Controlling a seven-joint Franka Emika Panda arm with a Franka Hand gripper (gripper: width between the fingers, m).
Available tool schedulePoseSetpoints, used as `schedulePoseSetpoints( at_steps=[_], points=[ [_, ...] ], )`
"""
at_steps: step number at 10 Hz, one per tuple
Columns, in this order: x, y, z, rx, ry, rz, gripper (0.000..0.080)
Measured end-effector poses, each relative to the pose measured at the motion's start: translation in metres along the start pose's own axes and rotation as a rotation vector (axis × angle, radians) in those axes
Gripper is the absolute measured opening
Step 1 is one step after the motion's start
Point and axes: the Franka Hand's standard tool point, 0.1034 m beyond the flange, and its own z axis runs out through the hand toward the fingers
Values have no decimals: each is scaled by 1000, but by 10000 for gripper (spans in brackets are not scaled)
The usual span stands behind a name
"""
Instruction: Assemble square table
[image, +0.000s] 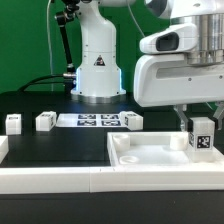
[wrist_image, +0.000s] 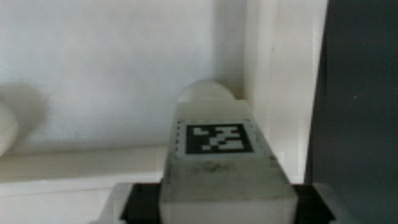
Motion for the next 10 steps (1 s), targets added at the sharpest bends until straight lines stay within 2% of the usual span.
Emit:
schedulePoseSetpoints(
  at_steps=[4,7,10],
  points=[
    [-1,2,1,-10,-2,331,290],
    [-1,12,0,-33,9,533,294],
    [-1,21,-1,-58,19,624,301]
  ],
)
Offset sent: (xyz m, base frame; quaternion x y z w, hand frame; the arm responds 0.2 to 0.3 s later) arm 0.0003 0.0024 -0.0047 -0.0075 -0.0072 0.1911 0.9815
